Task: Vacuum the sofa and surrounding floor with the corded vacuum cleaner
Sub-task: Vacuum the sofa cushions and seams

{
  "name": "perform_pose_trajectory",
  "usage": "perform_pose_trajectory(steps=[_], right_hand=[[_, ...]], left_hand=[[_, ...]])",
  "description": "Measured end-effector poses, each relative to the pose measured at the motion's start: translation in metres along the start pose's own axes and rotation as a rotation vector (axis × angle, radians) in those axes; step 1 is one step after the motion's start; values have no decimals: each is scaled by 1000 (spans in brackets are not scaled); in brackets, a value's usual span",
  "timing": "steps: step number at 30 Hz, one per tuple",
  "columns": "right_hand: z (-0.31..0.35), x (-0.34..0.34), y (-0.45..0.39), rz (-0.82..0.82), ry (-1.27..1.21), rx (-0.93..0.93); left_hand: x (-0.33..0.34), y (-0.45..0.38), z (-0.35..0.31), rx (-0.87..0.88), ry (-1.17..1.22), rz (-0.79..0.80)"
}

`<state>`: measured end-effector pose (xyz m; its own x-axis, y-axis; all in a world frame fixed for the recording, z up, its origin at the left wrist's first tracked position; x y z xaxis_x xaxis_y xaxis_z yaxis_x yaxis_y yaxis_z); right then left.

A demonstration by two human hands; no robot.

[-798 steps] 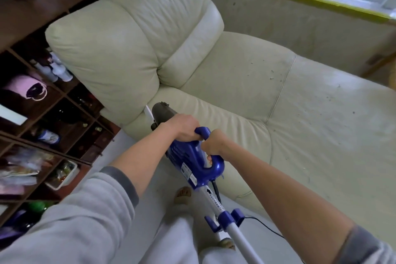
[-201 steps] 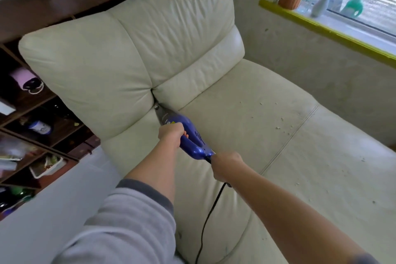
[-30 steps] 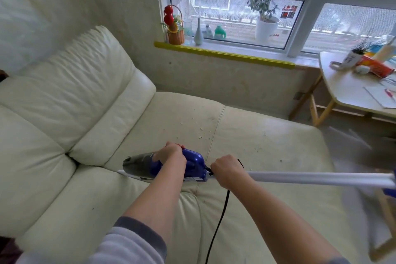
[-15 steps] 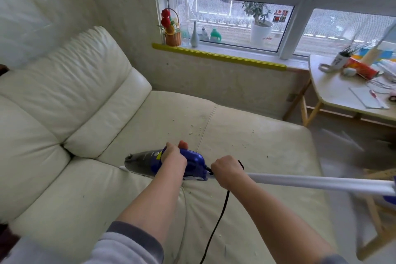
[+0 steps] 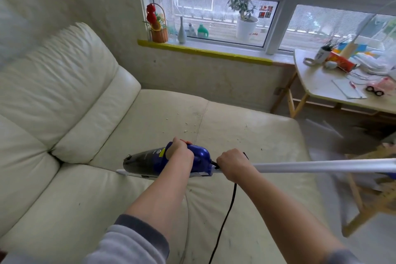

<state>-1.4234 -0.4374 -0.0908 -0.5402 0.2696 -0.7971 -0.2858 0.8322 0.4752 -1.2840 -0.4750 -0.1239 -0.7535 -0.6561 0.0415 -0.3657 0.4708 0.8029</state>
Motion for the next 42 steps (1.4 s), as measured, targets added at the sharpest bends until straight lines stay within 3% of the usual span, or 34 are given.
perform_pose_trajectory(steps=[8, 18, 36, 42], right_hand=[[-17, 2, 15, -12, 21, 9], [-62, 52, 59, -24, 75, 23], [-119, 109, 128, -61, 65, 46], [-130, 116, 142, -66, 65, 56]], left_hand=[[8, 22, 8, 0, 25, 4], [42, 70, 65, 7, 88, 25], [94, 122, 137, 38, -48, 92], [103, 130, 150, 13, 9, 104]])
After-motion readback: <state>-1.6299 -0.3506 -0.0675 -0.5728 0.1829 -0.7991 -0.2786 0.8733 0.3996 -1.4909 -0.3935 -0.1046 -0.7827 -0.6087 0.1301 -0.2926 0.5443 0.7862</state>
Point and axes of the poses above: each hand's wrist, its own y-axis away from the middle knuckle, its own x-axis out of the palm, z = x × y, the point moved 5 cm from there along -y, towards the middle knuckle, and after that the axes turned 1 degree about -x, right-handed, at the moved point
